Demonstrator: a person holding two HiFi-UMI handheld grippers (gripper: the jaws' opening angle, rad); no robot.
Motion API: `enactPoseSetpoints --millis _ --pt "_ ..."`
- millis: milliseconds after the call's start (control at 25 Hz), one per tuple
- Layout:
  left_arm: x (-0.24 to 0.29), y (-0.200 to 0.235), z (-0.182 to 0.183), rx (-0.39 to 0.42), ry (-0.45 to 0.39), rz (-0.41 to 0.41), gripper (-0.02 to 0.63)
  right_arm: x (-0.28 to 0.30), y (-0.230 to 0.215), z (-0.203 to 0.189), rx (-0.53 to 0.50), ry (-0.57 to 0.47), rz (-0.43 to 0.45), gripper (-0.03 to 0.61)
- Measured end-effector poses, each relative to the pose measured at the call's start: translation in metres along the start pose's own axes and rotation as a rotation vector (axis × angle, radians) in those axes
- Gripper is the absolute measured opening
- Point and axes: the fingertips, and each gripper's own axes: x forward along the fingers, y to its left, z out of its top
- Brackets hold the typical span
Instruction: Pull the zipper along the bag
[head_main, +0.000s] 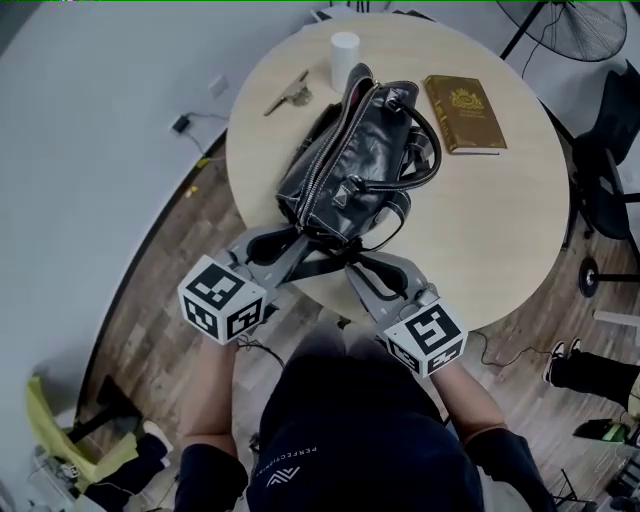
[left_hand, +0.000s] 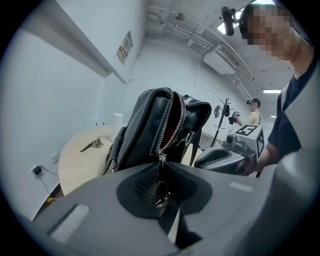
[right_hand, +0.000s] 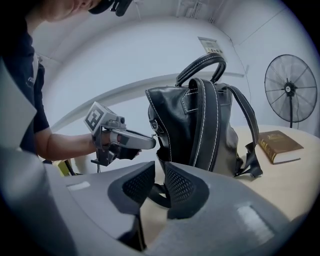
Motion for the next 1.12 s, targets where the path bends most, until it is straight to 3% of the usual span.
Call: enactPoseSetpoints --millis 200,280,400,600,760,1120 --pt "-0.003 0.000 -0.004 0.022 -0.010 -0.047 0.044 0.004 0.000 -0.003 0.010 0.009 -0.015 0.066" --pt "-0.006 -0.001 -0.004 0.040 -0.013 -0.078 0.044 0.003 -0.004 -0.003 -0.008 0.018 -0.055 0.069" --pt "-0.006 -0.003 -0.001 0.052 0.002 -0.134 0.044 0.007 -0.011 -0.004 -0.031 0.034 -0.135 0.127" --pt "-0.008 -0.006 0.002 0.077 0.036 -0.223 0.029 0.019 -0.014 -0.002 0.002 0.026 -0.224 0.133" --pt "-0.008 -0.006 0.001 0.047 0.036 -0.281 0.023 0.027 -0.017 -0.004 0.009 0.030 -0.276 0.135" --pt "-0.015 -0.009 0.006 0.072 0.038 -0.290 0.023 0.032 -0.017 -0.003 -0.004 0.022 -0.317 0.140"
